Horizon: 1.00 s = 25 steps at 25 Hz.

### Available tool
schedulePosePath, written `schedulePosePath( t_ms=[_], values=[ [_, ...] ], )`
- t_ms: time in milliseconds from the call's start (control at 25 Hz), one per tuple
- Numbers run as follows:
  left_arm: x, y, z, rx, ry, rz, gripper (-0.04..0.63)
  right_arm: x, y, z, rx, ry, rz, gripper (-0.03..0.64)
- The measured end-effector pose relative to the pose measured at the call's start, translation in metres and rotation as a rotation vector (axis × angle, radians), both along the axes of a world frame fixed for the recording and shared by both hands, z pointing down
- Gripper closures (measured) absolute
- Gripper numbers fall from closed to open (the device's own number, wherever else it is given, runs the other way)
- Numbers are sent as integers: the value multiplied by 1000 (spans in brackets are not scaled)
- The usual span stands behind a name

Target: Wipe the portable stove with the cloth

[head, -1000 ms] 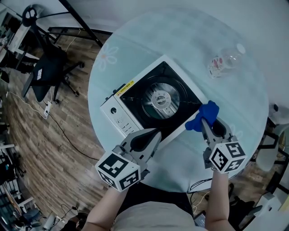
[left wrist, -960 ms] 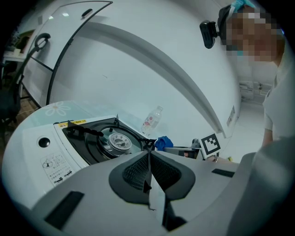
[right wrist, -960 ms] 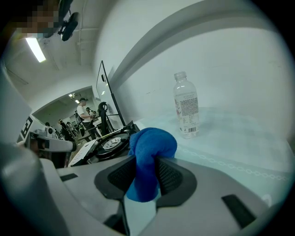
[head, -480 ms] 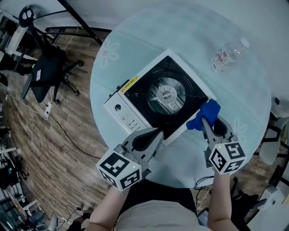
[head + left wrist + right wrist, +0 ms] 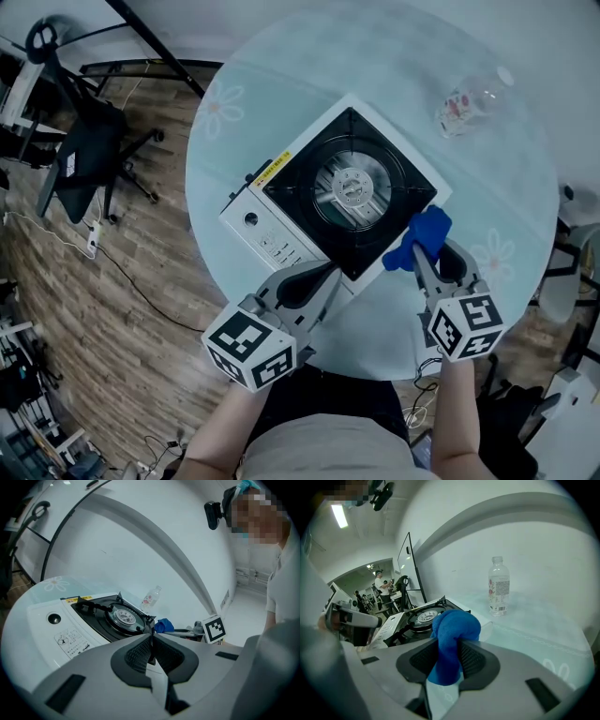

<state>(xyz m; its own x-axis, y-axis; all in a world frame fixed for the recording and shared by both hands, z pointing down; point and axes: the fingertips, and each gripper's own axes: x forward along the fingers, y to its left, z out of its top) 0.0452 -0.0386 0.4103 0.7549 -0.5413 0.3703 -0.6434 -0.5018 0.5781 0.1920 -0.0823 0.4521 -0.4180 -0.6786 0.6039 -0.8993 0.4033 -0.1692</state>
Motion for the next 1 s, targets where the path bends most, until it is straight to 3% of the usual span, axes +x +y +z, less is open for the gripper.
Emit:
schedulePosePath(
  t_ms=[1000],
  values=[
    [-53, 33, 13, -17, -32, 101, 566, -60, 64, 3, -33, 27, 50, 477]
  ],
)
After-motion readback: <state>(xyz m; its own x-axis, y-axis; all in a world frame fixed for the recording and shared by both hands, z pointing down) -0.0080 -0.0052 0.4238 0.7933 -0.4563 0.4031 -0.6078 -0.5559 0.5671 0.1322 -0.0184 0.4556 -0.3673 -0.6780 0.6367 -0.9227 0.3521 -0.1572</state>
